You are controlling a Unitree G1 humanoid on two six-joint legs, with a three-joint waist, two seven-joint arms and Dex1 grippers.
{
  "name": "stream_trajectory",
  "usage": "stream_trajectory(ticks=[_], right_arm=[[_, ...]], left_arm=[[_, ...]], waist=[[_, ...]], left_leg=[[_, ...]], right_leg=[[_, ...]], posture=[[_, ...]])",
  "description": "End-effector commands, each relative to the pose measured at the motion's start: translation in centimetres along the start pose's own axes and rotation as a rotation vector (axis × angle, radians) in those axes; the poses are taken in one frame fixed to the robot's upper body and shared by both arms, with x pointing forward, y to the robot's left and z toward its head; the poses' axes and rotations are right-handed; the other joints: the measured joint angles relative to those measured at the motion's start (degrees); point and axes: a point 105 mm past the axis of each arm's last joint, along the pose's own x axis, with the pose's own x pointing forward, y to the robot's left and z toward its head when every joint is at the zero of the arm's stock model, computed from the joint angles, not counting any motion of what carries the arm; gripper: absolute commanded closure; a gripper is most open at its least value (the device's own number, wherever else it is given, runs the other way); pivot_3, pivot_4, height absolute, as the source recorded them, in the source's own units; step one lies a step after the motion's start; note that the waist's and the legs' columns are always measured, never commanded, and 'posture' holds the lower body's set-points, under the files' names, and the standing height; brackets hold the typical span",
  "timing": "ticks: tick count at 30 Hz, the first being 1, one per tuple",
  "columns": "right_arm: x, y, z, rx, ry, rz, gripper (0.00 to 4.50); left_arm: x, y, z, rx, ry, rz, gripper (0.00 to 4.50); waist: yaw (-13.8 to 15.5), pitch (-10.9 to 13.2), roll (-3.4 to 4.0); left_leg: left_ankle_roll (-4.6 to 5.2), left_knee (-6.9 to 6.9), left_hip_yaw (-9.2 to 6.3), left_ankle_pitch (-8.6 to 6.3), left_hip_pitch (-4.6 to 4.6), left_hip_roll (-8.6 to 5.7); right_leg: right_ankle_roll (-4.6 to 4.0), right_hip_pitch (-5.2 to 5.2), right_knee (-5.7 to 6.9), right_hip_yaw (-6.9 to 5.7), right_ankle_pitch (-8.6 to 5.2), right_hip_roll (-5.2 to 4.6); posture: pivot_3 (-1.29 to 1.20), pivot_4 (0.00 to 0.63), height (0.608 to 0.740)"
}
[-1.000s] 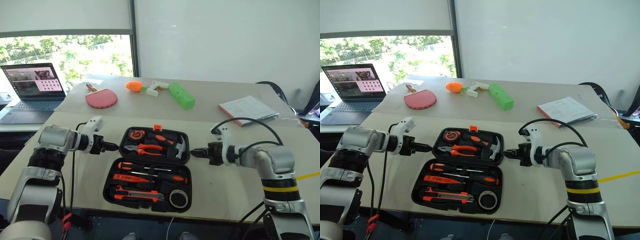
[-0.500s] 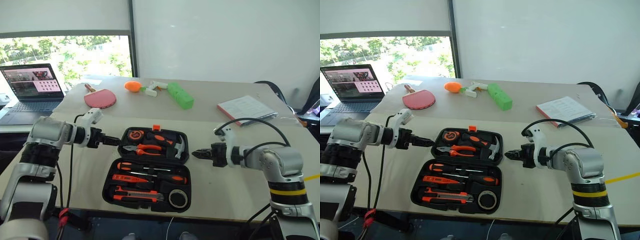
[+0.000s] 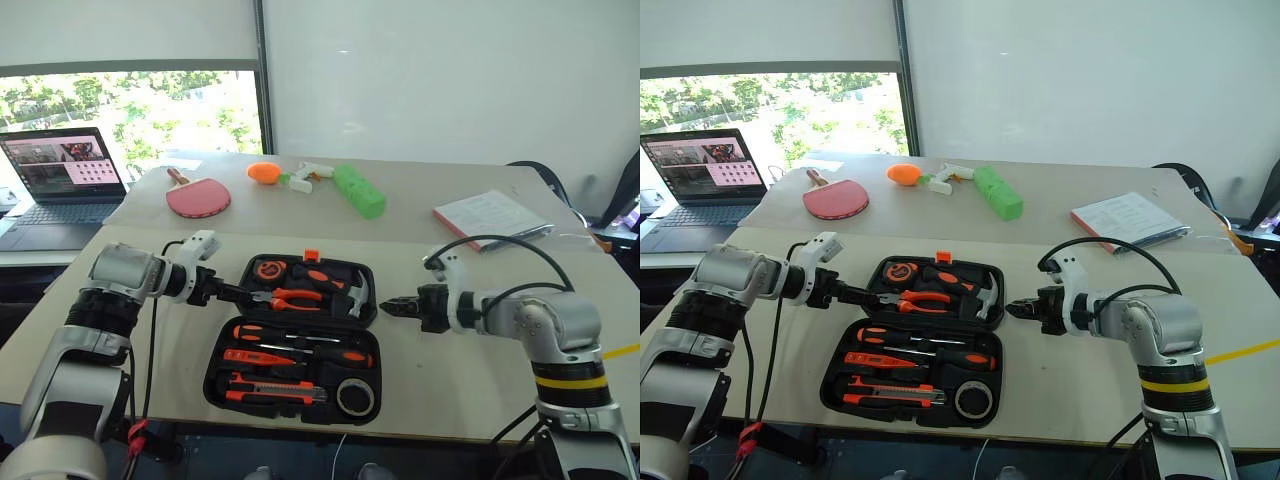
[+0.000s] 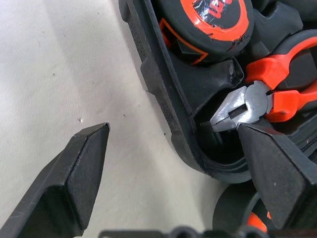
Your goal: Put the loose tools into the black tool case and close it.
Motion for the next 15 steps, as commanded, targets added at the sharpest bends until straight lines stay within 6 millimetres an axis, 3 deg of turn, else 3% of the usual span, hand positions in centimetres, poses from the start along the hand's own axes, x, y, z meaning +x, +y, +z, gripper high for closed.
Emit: stream_trajectory(ticks=[1,2,6,15], right_arm=[[0.0,0.7,1.2,-0.034,-0.034,0.020,3.81],[0.2,0.7,1.3,-0.033,-0.033,0.023,3.81],[1.1,0.8,1.1,-0.022,-0.018,0.030,3.81],[2.8,0.9,0.1,-0.007,0.040,0.048,3.81]], left_arm=[[-0.6,0.1,0.7,0.018,-0.027,0.010,0.09],[-0.6,0.1,0.6,0.019,-0.026,0.008,0.09],[-0.5,0.1,0.5,0.016,-0.028,0.004,0.98],[-0.2,0.0,0.2,0.005,-0.022,-0.005,4.24]], waist=[[0.01,0.00,0.00],[0.01,0.00,0.00],[-0.08,0.00,0.00],[-0.17,-0.01,0.01]], left_leg=[[0.00,0.00,0.00,0.00,0.00,0.00],[0.00,0.00,0.00,0.00,0.00,0.00],[0.00,0.00,0.00,0.00,0.01,0.00],[0.00,0.00,0.01,0.00,0.07,0.00]], right_leg=[[0.00,0.00,0.00,0.00,0.00,0.00],[0.00,0.00,0.00,0.00,0.00,0.00],[0.00,0.00,0.01,0.00,0.00,0.01],[0.00,0.03,0.03,0.00,0.00,0.00]], posture=[[0.00,0.150,0.738],[0.00,0.150,0.738],[0.00,0.150,0.738],[0.00,0.150,0.738]])
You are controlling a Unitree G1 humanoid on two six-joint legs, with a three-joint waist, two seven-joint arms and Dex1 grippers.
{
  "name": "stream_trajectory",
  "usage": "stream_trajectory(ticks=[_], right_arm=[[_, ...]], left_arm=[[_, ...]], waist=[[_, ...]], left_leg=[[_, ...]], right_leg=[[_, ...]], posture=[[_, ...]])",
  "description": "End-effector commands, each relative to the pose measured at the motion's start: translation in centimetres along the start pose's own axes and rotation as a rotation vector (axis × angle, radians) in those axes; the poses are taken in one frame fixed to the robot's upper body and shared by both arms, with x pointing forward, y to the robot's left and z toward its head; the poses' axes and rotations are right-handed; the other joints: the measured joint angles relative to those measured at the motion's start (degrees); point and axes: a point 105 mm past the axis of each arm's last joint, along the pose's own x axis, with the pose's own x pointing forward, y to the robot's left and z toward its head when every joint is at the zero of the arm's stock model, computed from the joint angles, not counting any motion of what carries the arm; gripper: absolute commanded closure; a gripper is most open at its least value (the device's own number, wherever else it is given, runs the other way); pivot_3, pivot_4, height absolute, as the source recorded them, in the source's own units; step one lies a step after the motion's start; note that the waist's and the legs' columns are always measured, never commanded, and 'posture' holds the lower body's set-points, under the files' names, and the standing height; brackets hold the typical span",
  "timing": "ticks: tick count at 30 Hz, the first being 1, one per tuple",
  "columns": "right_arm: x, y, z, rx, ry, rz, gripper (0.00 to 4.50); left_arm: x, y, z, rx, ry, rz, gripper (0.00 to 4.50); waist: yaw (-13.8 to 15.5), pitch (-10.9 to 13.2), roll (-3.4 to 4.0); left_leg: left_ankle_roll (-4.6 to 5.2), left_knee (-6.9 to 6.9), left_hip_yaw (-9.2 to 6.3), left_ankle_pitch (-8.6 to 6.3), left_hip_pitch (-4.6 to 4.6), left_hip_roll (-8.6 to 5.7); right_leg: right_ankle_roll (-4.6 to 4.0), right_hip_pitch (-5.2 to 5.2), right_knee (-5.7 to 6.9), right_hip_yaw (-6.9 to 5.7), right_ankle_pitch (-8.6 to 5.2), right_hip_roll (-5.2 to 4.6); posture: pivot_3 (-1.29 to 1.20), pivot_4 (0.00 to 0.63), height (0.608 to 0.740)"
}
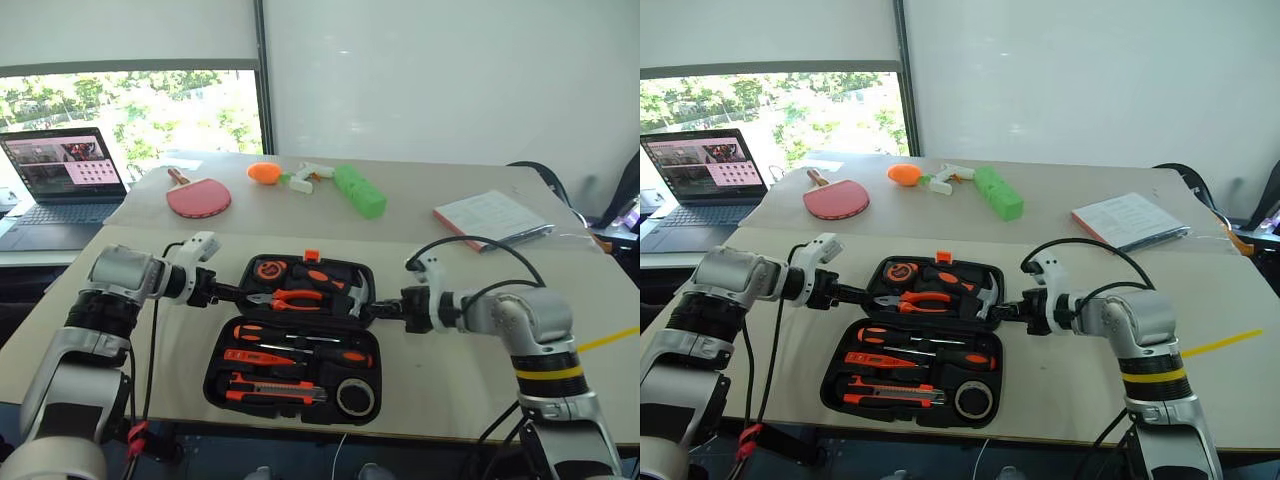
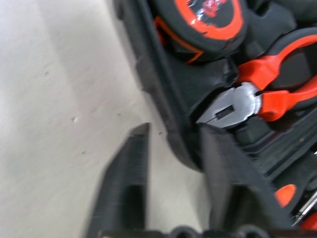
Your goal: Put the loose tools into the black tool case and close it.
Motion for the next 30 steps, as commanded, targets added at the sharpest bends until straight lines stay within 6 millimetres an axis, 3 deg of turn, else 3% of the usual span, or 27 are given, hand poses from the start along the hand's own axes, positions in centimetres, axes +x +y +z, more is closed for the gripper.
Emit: stream_trajectory(ticks=[1,4,15,25,30], right_arm=[[0.4,0.1,0.3,-0.014,-0.001,0.001,3.81],[0.6,0.1,0.1,0.002,0.003,0.008,4.45],[0.6,0.1,0.0,0.000,-0.003,0.014,4.45],[-0.2,0.6,1.3,-0.037,-0.101,0.039,4.45],[-1.0,0.6,1.5,-0.073,-0.097,0.010,4.45]], left_arm=[[-0.3,0.1,0.3,0.009,-0.016,0.013,4.46],[-0.3,0.0,0.4,0.010,-0.021,0.012,4.50],[-0.7,0.0,0.4,0.008,-0.037,0.003,4.50],[-0.1,-3.1,0.5,0.083,-0.111,-0.144,4.50],[-0.3,-2.2,0.1,0.070,-0.099,-0.107,4.50]], waist=[[-0.08,0.00,0.01],[-0.18,0.00,0.00],[-0.19,0.00,0.01],[-0.05,0.00,0.01],[0.23,0.00,0.01]], left_leg=[[0.00,-0.01,0.00,0.00,0.04,0.00],[-0.01,0.00,-0.01,0.01,0.05,0.01],[-0.01,0.00,-0.02,0.01,0.04,0.01],[0.00,-0.06,-0.04,0.00,-0.06,0.00],[0.01,-0.07,-0.05,-0.01,-0.16,-0.02]], right_leg=[[0.00,0.02,0.02,0.00,0.00,0.00],[-0.01,0.02,0.06,0.01,0.00,0.02],[-0.01,0.02,0.06,0.01,0.00,0.02],[0.00,-0.01,-0.01,0.00,0.00,-0.03],[0.03,-0.04,-0.01,-0.03,0.02,-0.05]], posture=[[0.00,0.150,0.738],[0.00,0.150,0.738],[0.00,0.150,0.738],[0.00,0.150,0.738],[0.00,0.150,0.738]])
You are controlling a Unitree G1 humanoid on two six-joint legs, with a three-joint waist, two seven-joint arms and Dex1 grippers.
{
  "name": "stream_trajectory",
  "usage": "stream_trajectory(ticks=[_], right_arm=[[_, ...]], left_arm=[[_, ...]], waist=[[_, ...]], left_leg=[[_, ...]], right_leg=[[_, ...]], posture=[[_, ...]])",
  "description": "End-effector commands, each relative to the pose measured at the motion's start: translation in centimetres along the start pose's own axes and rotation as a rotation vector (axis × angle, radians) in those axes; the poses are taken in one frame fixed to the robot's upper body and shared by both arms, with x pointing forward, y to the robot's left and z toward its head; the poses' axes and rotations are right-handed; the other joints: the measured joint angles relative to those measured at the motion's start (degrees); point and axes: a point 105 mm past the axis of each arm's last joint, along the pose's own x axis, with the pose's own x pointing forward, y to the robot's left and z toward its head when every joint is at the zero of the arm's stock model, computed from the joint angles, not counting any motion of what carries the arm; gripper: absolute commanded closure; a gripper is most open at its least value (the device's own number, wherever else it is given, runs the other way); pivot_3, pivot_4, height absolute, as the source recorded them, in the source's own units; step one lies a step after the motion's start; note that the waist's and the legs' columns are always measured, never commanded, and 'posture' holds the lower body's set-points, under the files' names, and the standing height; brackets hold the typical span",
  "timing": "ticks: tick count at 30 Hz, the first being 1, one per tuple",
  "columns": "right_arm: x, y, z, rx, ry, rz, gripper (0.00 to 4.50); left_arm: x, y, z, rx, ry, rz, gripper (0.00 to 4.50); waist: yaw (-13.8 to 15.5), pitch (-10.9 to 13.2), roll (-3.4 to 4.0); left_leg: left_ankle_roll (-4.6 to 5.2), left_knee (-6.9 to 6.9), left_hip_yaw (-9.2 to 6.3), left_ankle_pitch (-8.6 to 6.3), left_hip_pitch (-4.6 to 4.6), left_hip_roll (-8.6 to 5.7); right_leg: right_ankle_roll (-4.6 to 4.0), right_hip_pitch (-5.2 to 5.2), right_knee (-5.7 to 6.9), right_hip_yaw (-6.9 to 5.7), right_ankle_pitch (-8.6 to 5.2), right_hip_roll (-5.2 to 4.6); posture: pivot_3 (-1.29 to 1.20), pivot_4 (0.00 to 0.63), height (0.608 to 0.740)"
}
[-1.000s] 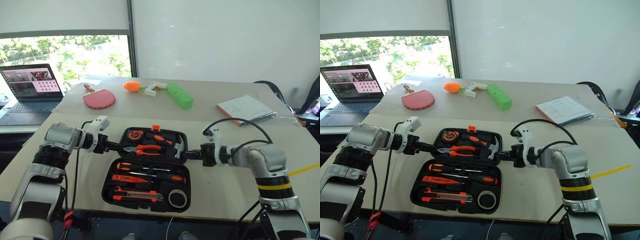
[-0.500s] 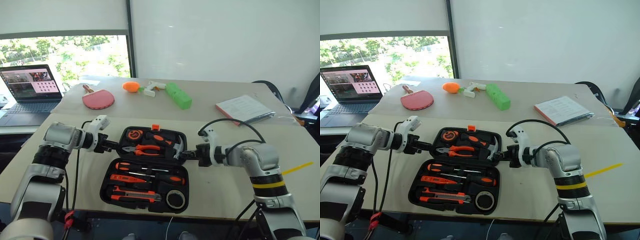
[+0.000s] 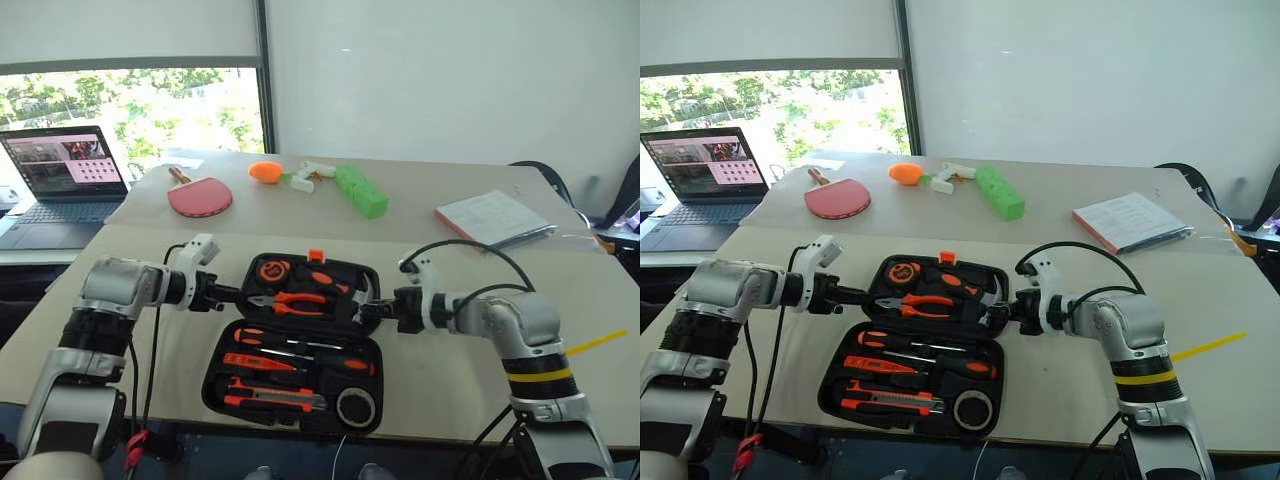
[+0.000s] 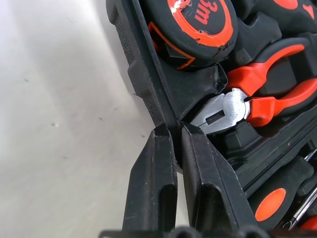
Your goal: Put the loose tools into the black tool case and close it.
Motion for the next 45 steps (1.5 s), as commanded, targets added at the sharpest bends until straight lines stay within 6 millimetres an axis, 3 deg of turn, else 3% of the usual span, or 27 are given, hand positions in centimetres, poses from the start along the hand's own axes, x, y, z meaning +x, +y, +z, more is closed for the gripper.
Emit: stream_trajectory(ticks=[1,3,6,12,13,24,28,30,31,34,40,45], right_arm=[[-1.6,0.4,1.7,-0.067,-0.049,-0.016,4.45],[-2.6,0.6,2.6,-0.074,-0.060,-0.034,4.45],[-4.2,0.3,2.7,-0.051,-0.038,-0.084,3.76],[-5.4,-0.1,-0.2,-0.001,0.054,-0.137,1.76],[-5.2,-0.3,-0.6,0.024,0.061,-0.144,1.59],[-2.4,-0.7,-1.1,0.198,0.032,-0.112,1.59],[-1.7,-0.8,-1.5,0.204,0.036,-0.115,2.51],[-1.6,-0.8,-1.4,0.200,0.032,-0.107,3.35],[-1.6,-0.7,-1.3,0.196,0.031,-0.102,3.44],[-1.6,-0.6,-1.1,0.180,0.020,-0.097,4.44],[-1.8,-0.4,0.1,0.129,-0.037,-0.084,4.47],[-1.9,-0.3,1.8,0.052,-0.118,-0.085,4.47]], left_arm=[[-0.2,-0.5,0.7,0.032,-0.033,-0.032,4.50],[-0.4,0.0,0.8,0.028,-0.038,-0.006,4.50],[-0.4,0.3,0.6,0.024,-0.034,0.012,4.50],[-0.2,0.3,0.6,0.025,-0.037,0.007,4.50],[-0.1,0.3,0.6,0.026,-0.040,0.007,4.50],[0.0,0.2,1.2,0.032,-0.051,0.009,4.50],[0.0,0.1,1.3,0.035,-0.051,0.008,4.50],[0.0,0.1,1.3,0.034,-0.051,0.008,4.50],[0.0,0.1,1.3,0.034,-0.051,0.009,4.50],[0.0,0.1,1.3,0.030,-0.054,0.006,4.50],[0.4,-0.8,1.8,0.040,-0.102,-0.030,4.50],[0.7,-1.4,3.4,0.069,-0.198,-0.044,4.50]], waist=[[-0.01,0.00,0.00],[-0.02,0.00,0.00],[0.00,0.00,0.00],[0.00,0.00,0.00],[-0.01,0.00,0.00],[-0.01,0.00,0.00],[0.06,0.00,0.00],[0.01,0.00,0.00],[-0.04,0.00,0.01],[-0.14,-0.01,0.01],[-0.06,0.00,0.01],[0.11,0.01,-0.01]], left_leg=[[0.00,0.00,0.00,0.00,-0.01,0.00],[0.00,0.00,0.00,0.00,-0.02,0.00],[0.00,0.02,0.00,0.00,0.02,0.00],[-0.01,0.03,0.00,0.01,0.11,0.02],[-0.01,0.03,0.00,0.01,0.11,0.01],[-0.03,0.06,0.02,0.03,0.15,-0.01],[-0.03,0.05,0.01,0.03,0.14,-0.01],[-0.03,0.06,0.01,0.03,0.14,-0.01],[-0.03,0.05,0.01,0.03,0.15,-0.01],[-0.04,0.06,0.01,0.03,0.23,0.00],[-0.06,0.08,0.00,0.06,0.22,0.00],[-0.06,0.08,0.00,0.06,0.11,-0.02]], right_leg=[[0.00,-0.01,-0.01,0.00,0.00,0.00],[0.00,-0.02,-0.03,0.00,0.00,0.00],[0.00,-0.03,-0.08,0.00,0.00,0.00],[-0.02,0.03,-0.05,0.01,-0.01,0.04],[-0.02,0.03,-0.05,0.01,-0.01,0.03],[-0.01,0.05,-0.01,0.04,0.00,0.02],[-0.02,0.04,0.00,0.03,0.00,0.02],[-0.01,0.04,-0.01,0.03,0.00,0.02],[-0.02,0.04,0.00,0.03,-0.01,0.02],[-0.02,0.12,0.00,0.03,0.00,0.04],[-0.02,0.13,0.00,0.03,0.03,0.03],[0.00,0.05,-0.02,0.03,0.04,0.01]], posture=[[0.00,0.150,0.738],[0.00,0.150,0.738],[0.00,0.150,0.738],[0.00,0.150,0.738],[0.00,0.150,0.738],[0.00,0.150,0.738],[0.00,0.150,0.738],[0.00,0.150,0.738],[0.00,0.150,0.738],[0.00,0.150,0.738],[0.00,0.150,0.738],[0.00,0.150,0.738]])
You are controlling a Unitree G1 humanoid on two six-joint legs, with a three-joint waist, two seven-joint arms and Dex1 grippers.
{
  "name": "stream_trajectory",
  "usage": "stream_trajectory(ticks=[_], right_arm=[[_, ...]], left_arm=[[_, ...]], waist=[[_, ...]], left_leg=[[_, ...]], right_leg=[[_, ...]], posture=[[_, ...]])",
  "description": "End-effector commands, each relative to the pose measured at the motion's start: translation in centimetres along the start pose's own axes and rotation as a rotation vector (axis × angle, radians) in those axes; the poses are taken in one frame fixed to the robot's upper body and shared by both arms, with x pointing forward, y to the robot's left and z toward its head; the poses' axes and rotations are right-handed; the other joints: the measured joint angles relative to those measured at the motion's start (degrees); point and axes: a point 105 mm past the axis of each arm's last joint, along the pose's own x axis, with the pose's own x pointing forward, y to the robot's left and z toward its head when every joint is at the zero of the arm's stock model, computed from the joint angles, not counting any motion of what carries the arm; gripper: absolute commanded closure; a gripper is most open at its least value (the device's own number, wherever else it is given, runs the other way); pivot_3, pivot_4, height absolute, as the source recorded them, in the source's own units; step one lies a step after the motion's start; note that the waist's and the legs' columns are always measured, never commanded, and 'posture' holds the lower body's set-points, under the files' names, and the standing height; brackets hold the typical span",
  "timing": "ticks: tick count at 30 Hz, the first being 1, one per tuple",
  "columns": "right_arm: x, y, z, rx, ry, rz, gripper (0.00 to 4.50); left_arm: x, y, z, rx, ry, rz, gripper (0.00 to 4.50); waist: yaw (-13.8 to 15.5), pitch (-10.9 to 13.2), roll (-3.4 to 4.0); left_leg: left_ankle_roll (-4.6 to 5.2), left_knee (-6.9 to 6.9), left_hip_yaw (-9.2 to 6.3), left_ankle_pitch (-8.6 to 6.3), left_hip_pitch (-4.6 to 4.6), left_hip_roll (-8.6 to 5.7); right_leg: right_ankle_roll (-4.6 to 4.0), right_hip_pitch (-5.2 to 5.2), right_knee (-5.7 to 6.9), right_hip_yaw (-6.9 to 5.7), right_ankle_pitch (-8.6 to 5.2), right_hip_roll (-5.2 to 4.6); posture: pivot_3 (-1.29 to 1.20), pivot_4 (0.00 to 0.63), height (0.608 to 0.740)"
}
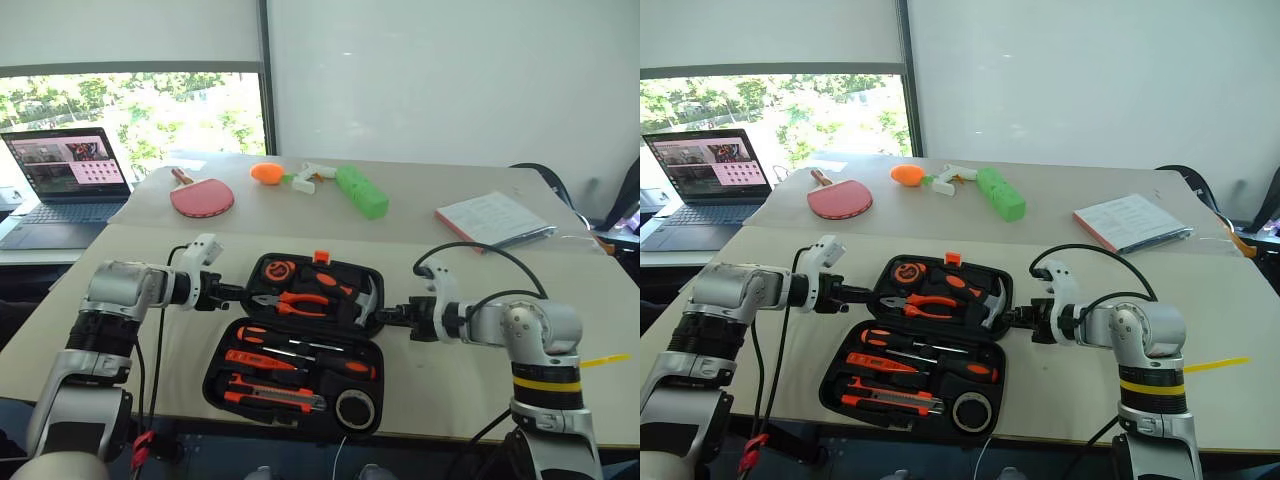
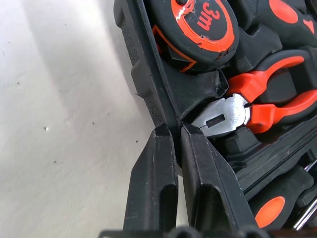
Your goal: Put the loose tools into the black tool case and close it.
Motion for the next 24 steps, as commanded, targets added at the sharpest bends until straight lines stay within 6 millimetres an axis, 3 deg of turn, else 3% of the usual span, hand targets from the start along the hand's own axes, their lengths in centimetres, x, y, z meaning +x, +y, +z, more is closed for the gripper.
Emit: stream_trajectory(ticks=[1,6,13,19,24], right_arm=[[-0.6,1.7,3.2,-0.129,-0.155,0.070,4.47],[-0.8,1.5,5.1,-0.286,-0.272,0.017,4.47],[-1.1,1.1,6.4,-0.434,-0.417,-0.063,4.47],[-1.7,1.0,5.5,-0.635,-0.503,-0.134,4.47],[-2.8,1.6,4.3,-0.815,-0.590,-0.162,4.47]], left_arm=[[0.2,-2.0,3.1,0.094,-0.150,-0.063,4.50],[0.8,-2.7,4.8,0.150,-0.261,-0.056,4.50],[1.2,-3.1,4.8,0.216,-0.364,-0.029,4.50],[0.9,-3.7,4.4,0.355,-0.496,0.030,4.50],[0.6,-2.6,3.4,0.445,-0.568,0.178,4.50]], waist=[[0.05,0.01,-0.01],[0.03,0.02,-0.02],[0.04,0.01,-0.02],[0.17,0.02,-0.01],[0.21,0.01,-0.01]], left_leg=[[0.00,0.00,0.00,0.00,-0.04,0.00],[0.00,-0.02,0.00,0.00,-0.28,0.00],[0.00,-0.12,-0.01,-0.01,-0.39,0.00],[0.00,-0.09,0.00,-0.01,-0.43,-0.04],[0.00,-0.05,0.01,-0.01,-0.38,-0.09]], right_leg=[[0.00,-0.03,0.00,0.00,0.00,0.00],[0.02,-0.23,-0.06,-0.01,0.01,-0.02],[0.03,-0.32,0.02,-0.01,0.03,-0.04],[0.11,-0.30,-0.02,-0.01,0.08,-0.14],[0.13,-0.25,-0.25,-0.01,0.09,-0.18]], posture=[[0.00,0.150,0.738],[0.00,0.150,0.738],[0.00,0.150,0.738],[0.00,0.150,0.738],[0.00,0.150,0.738]])
